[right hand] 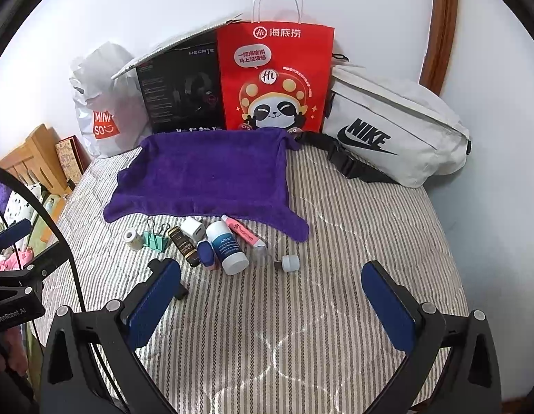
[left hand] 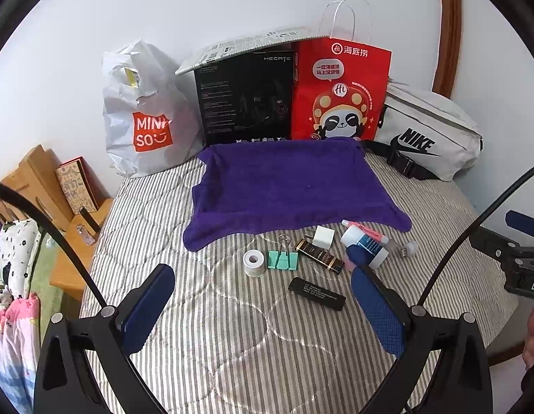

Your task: Organize rigid objects

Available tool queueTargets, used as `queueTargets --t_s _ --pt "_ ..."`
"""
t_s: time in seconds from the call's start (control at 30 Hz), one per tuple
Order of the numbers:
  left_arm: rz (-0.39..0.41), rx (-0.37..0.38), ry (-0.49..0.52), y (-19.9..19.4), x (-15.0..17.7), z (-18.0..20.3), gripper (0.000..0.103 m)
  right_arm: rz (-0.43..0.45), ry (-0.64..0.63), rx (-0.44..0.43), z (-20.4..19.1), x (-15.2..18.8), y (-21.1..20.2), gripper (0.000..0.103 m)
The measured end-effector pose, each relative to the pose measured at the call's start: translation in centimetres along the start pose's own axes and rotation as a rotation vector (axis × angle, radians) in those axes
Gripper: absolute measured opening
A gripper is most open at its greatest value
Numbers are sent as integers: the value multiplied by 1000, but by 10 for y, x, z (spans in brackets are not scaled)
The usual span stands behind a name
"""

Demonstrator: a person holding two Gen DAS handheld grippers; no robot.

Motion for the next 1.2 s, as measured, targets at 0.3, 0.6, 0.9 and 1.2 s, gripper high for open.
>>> queueTargets --t_s 0.3,0.6,0.9,1.2 --pt "4 51 -34 26 1 -17 103 -11 6 -3 3 -5 24 103" --pt "-73 53 -58 87 23 -44 102 -68 -8 -7 1 6 56 103" --pt "-130 55 -20 150 40 -58 93 -128 3 19 11 18 88 103" --pt "-134 61 -13 174 44 -59 88 -201 20 74 35 34 115 103"
Point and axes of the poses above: each gripper's, at about its wrist camera, not at the fingertips, and y roughly the way its jaws point, z to its right, x to its underside, the point moved 6 cm from there along y, roughly the way its jaws point, and after that the axes turned 10 degrees about x, right-handed, at the moved point
